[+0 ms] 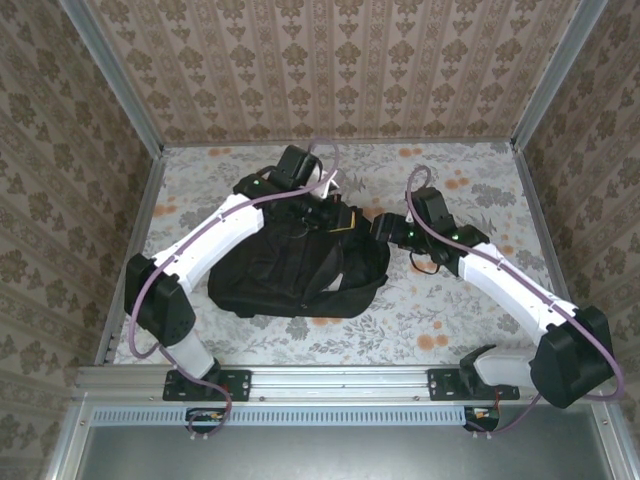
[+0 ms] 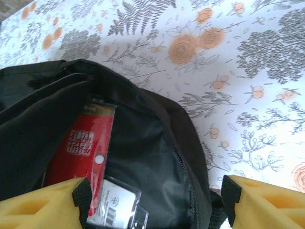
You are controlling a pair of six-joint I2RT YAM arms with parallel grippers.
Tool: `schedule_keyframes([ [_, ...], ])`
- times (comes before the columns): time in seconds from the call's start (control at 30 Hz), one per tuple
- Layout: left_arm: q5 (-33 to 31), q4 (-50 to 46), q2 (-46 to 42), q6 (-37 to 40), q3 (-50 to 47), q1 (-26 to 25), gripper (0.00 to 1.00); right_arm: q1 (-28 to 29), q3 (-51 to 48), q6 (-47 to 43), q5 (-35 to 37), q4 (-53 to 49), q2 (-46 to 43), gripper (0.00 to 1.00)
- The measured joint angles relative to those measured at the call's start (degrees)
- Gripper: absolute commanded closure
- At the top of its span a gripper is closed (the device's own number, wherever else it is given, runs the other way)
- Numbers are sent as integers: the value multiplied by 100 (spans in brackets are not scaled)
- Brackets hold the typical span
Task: Pack books, pencil case, and school supplies into a backpack
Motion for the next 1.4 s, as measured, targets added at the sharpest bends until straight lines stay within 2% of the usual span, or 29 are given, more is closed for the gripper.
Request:
schedule_keyframes([
  [0.1, -125, -31, 4, 35, 20, 0, 88, -2, -227, -83, -470, 227, -168, 39],
  [0.23, -267, -50, -17, 70, 48, 28, 88, 101, -533, -348, -997, 433, -474, 42],
  [0.53, -363, -90, -813, 66, -74, 509, 88, 1298, -756, -1873, -1665, 1025, -651, 43],
  [0.7, -352, -74, -1086, 63, -190, 612, 88, 1434, -350, -2514, -2330, 975, 111, 41],
  [0.97, -254, 26, -1086, 61, -413, 726, 88, 1650, 48, -2889, -3270, 796, 1104, 41],
  [1.13, -227, 44, -1091, 61, -431, 809, 88, 1731, 267, -2999, -3346, 573, 1493, 42],
  [1.4, -205, 42, -1113, 59, -470, 835, 88, 1867, 623, -3187, -3342, 203, 1952, 50],
])
